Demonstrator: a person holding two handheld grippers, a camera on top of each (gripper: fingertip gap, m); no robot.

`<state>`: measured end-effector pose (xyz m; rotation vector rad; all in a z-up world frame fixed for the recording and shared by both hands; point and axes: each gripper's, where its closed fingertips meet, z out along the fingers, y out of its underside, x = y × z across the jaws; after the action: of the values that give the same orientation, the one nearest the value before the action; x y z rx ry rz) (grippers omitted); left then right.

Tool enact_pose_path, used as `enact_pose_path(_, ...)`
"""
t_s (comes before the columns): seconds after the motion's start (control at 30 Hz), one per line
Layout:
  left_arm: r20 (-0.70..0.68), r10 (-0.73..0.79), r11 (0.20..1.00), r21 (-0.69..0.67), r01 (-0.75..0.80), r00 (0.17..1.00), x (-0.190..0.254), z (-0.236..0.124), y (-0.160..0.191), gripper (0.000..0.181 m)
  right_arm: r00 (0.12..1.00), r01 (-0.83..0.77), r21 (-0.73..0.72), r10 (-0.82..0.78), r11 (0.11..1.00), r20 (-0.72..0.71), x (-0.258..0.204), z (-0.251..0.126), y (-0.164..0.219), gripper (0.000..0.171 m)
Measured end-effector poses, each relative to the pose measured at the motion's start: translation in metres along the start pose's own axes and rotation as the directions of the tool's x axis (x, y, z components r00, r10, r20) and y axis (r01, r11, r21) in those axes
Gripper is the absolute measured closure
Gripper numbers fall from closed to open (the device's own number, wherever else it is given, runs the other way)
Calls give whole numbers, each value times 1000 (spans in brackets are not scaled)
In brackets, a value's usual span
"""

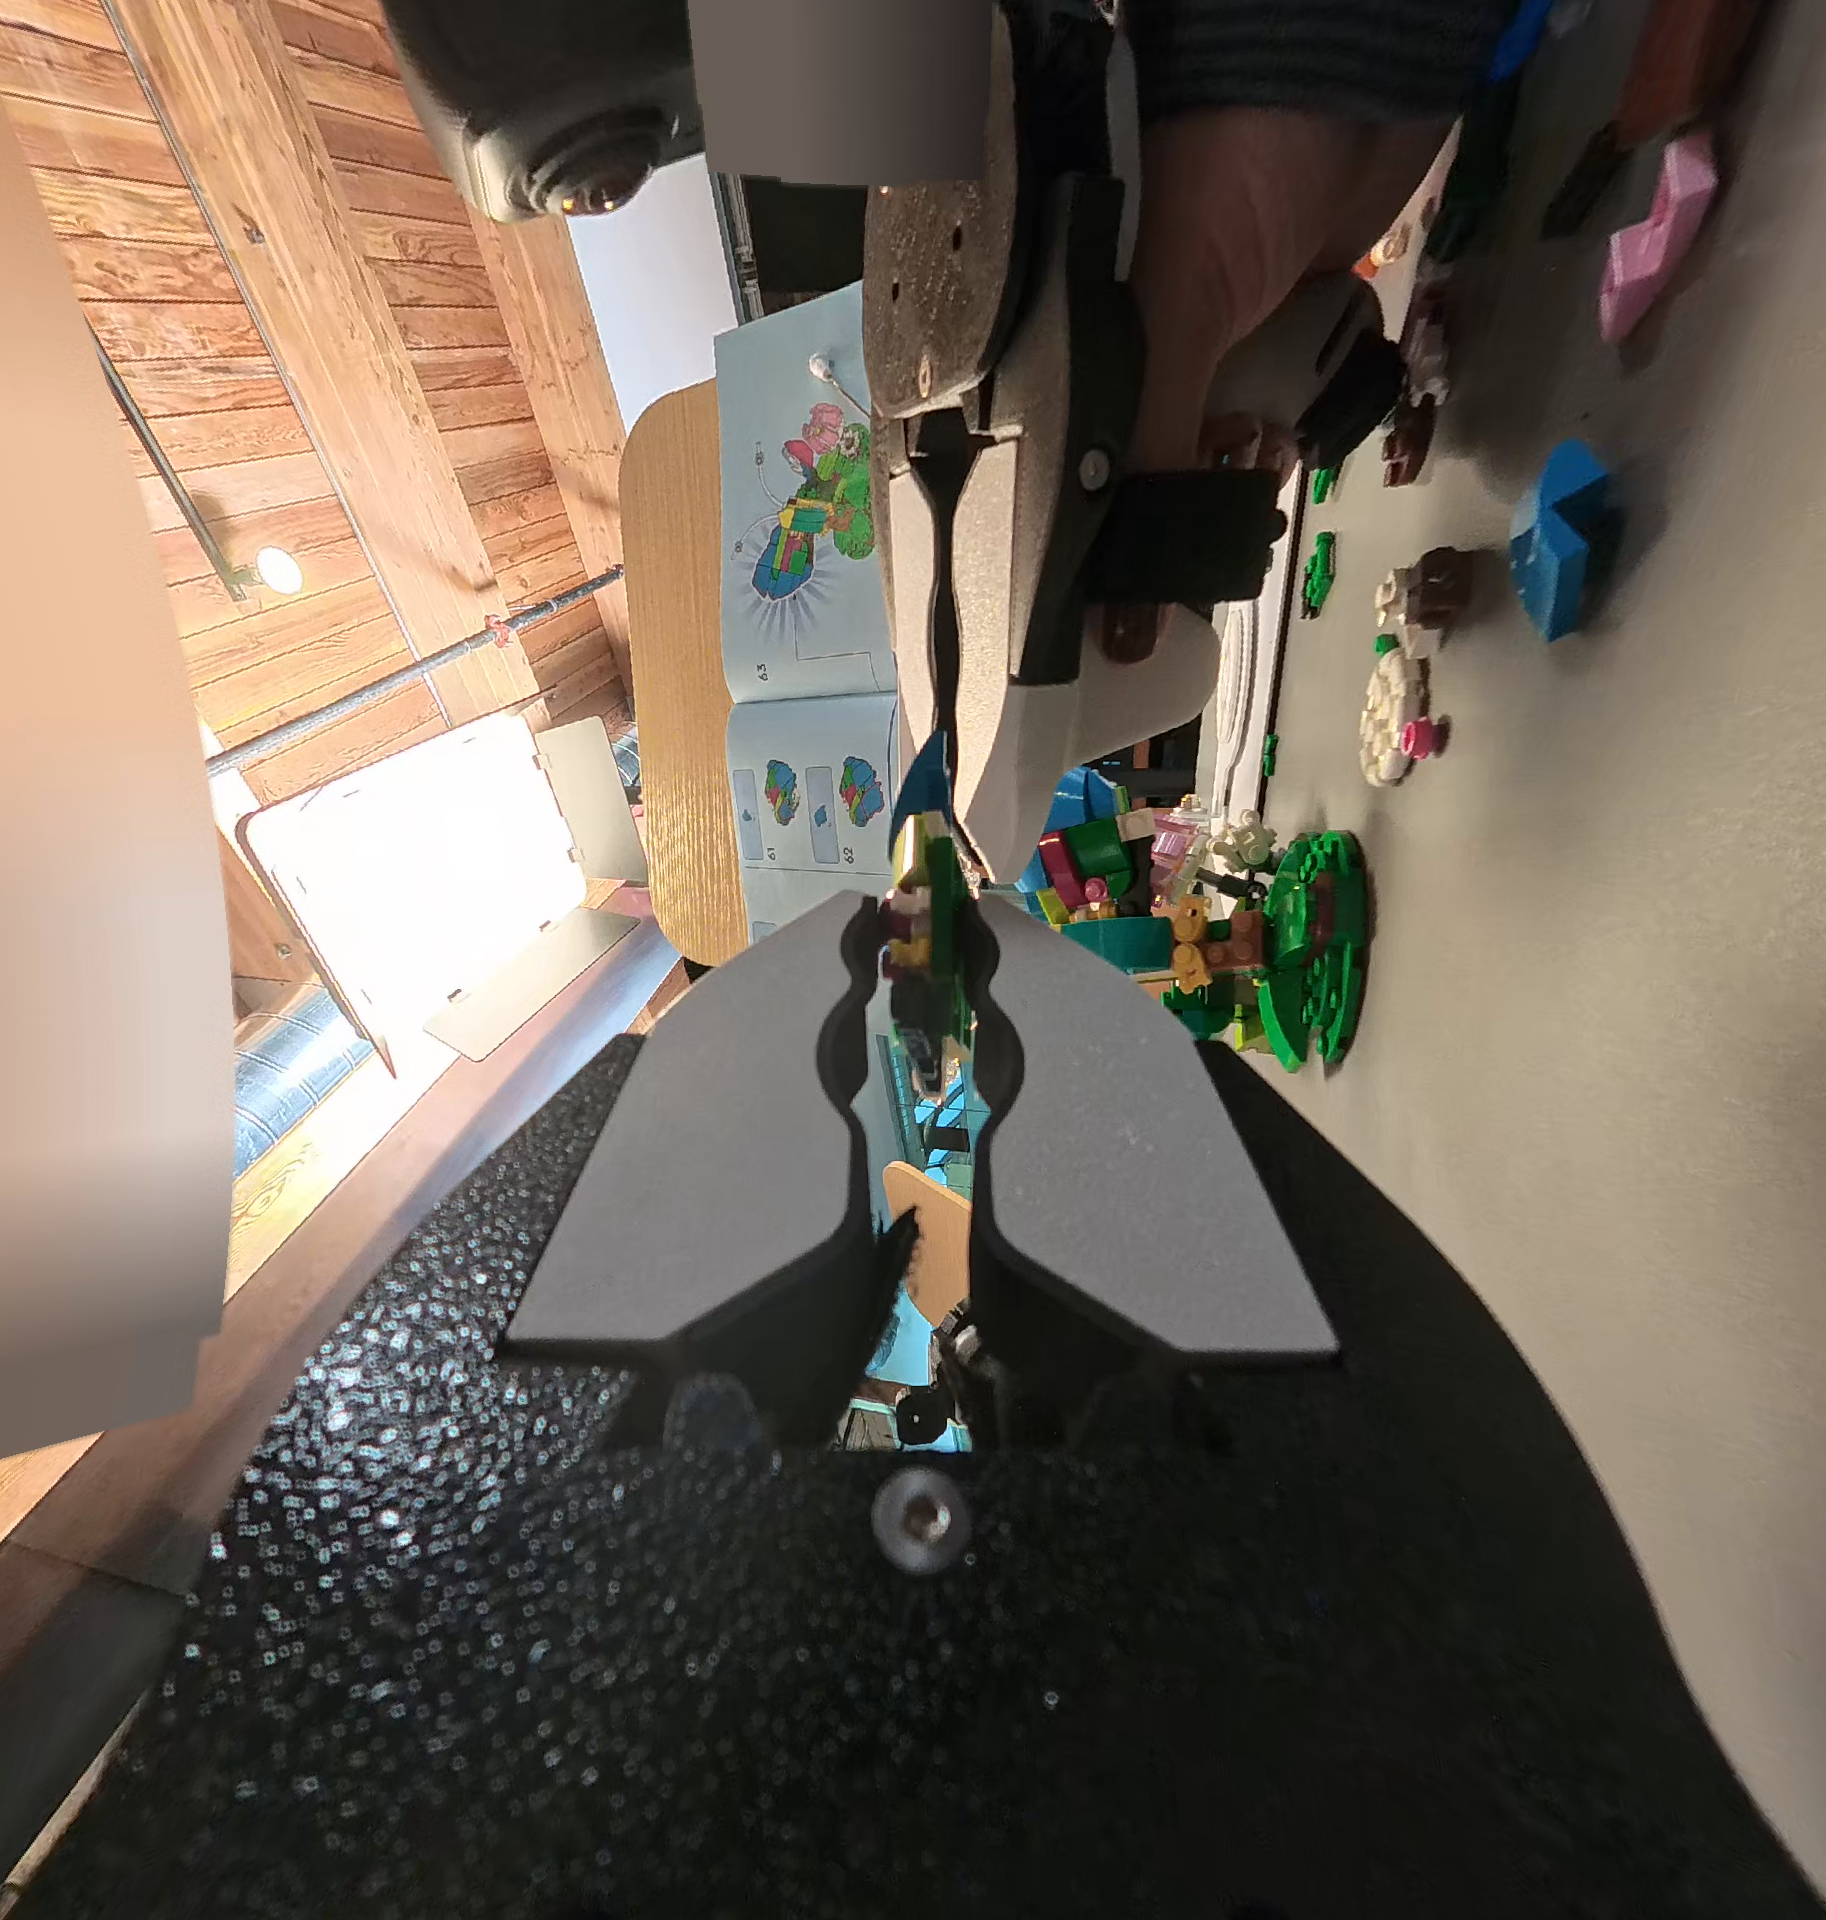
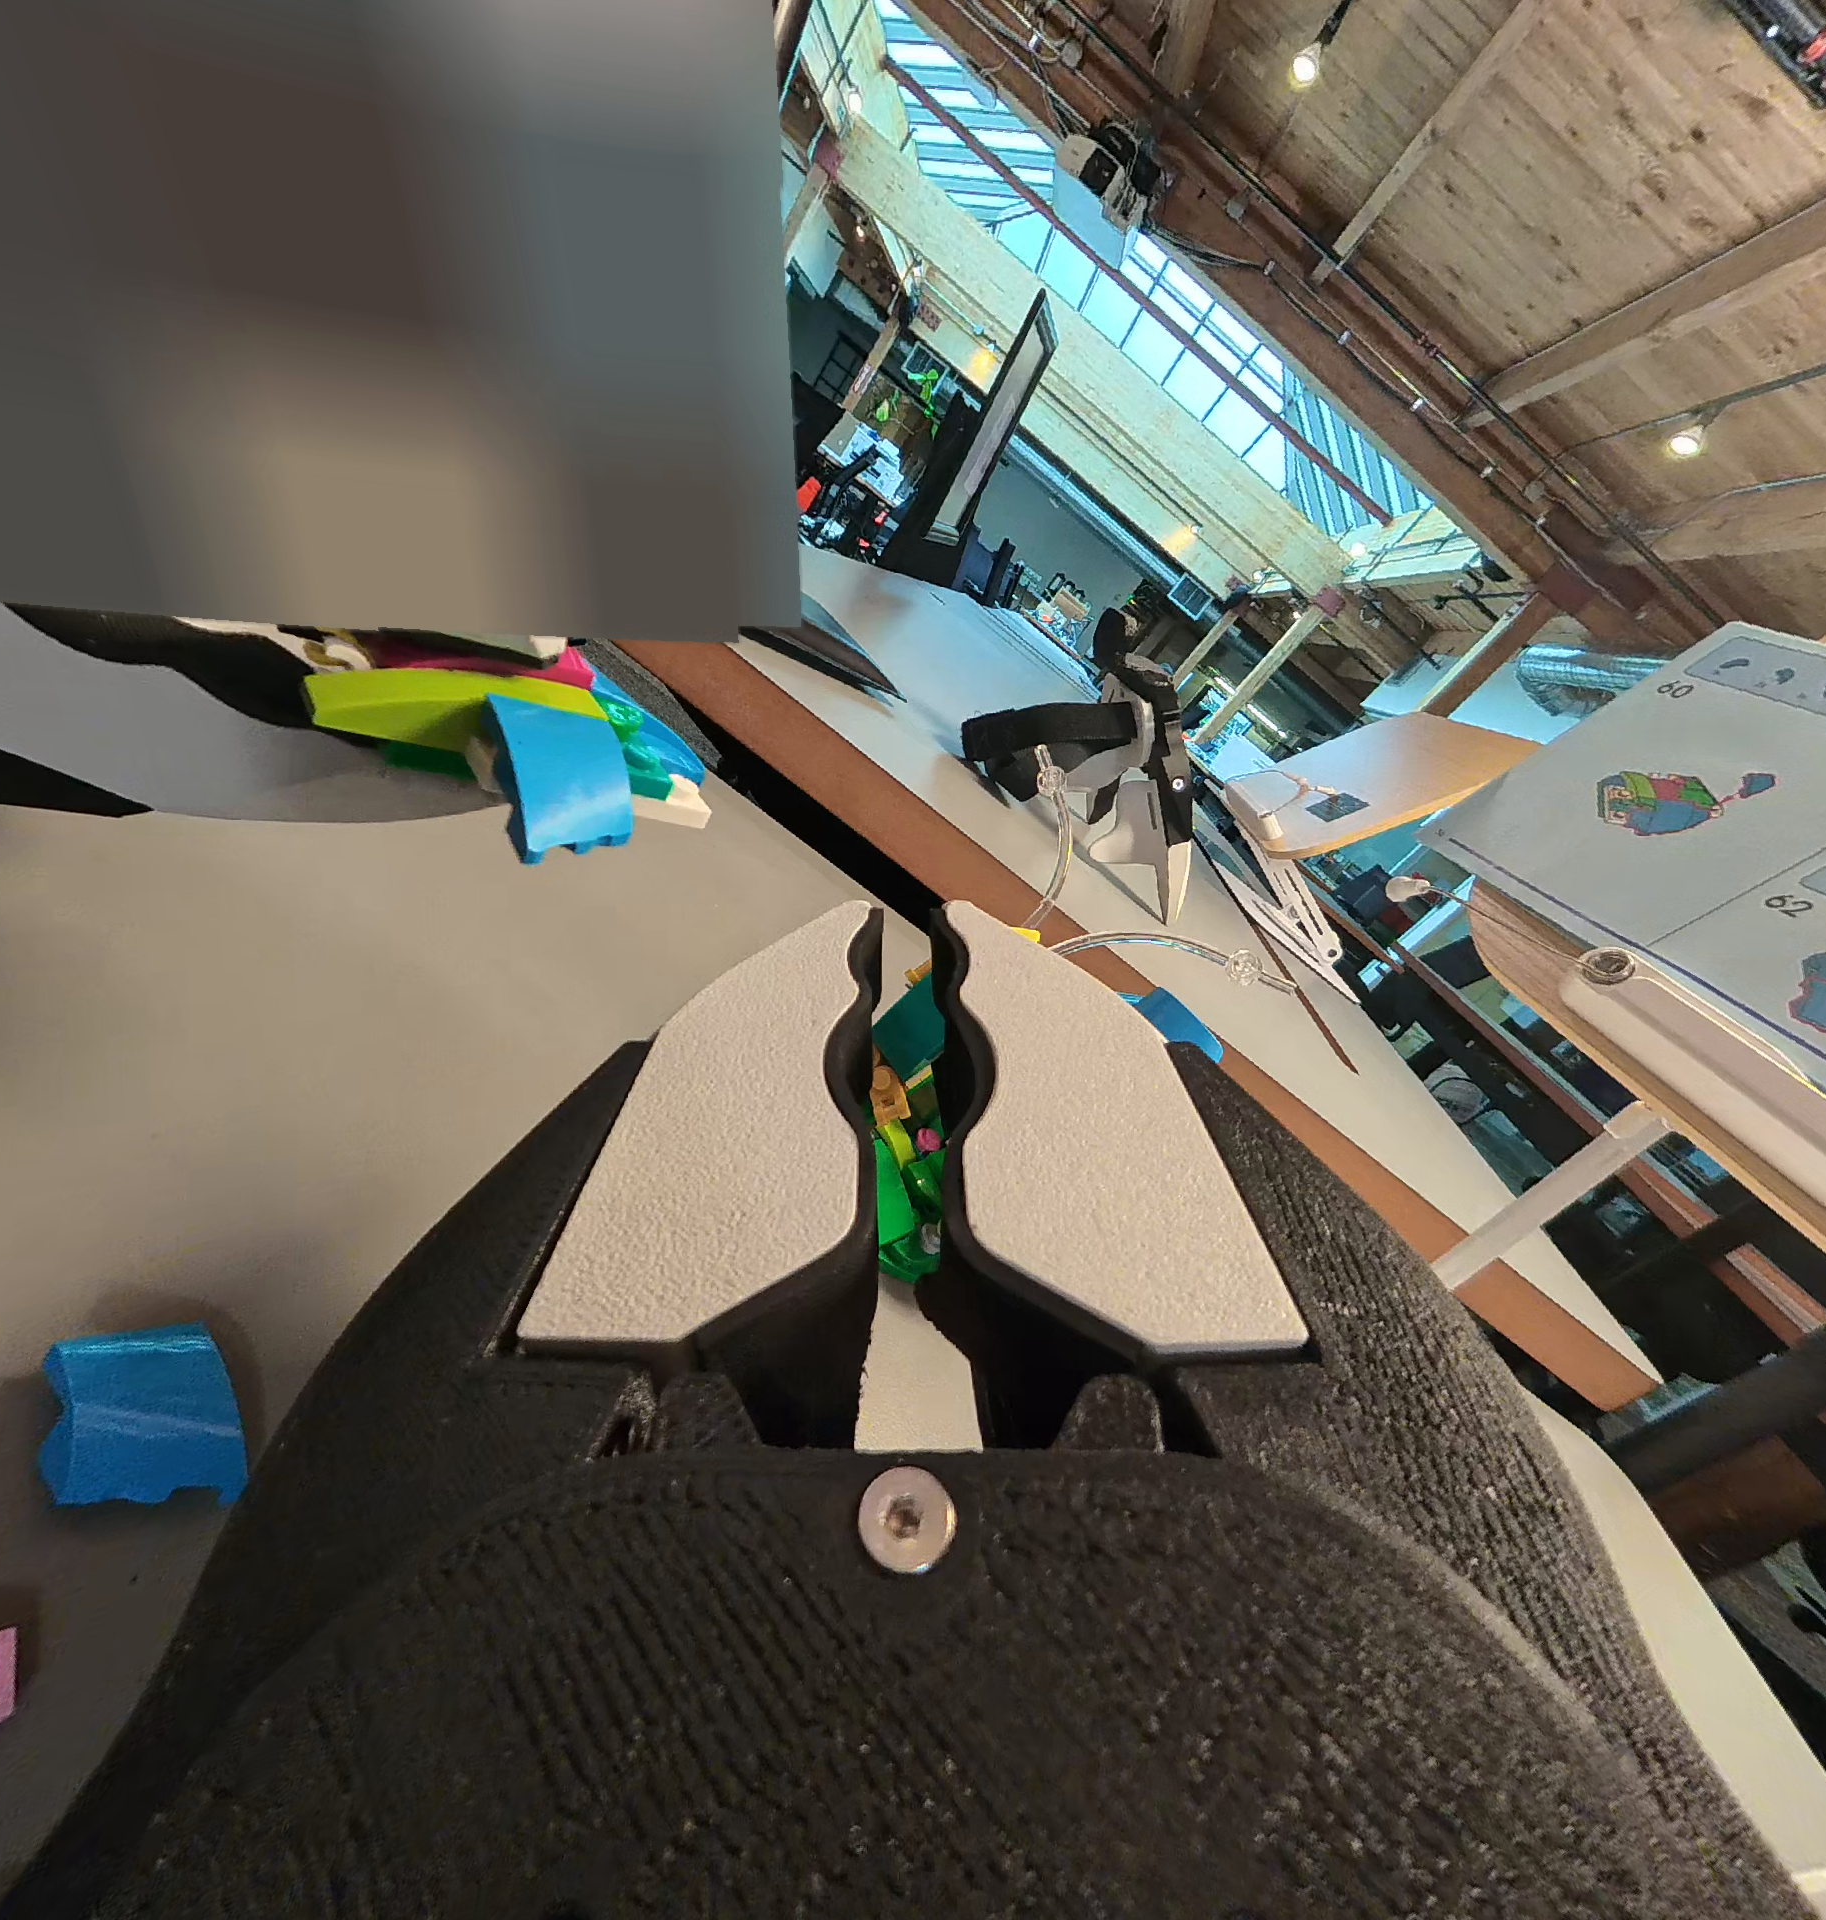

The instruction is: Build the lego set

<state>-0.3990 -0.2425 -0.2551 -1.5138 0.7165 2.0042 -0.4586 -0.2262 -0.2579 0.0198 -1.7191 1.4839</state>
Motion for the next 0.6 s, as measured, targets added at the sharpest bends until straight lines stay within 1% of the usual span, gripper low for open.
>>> enact_pose_path(0.6, 1, -4, 1000, -1, 4, 1000, 0, 0, 0, 167, 1000, 2, -3, -2, 1000, -1, 0, 0, 0, 165)
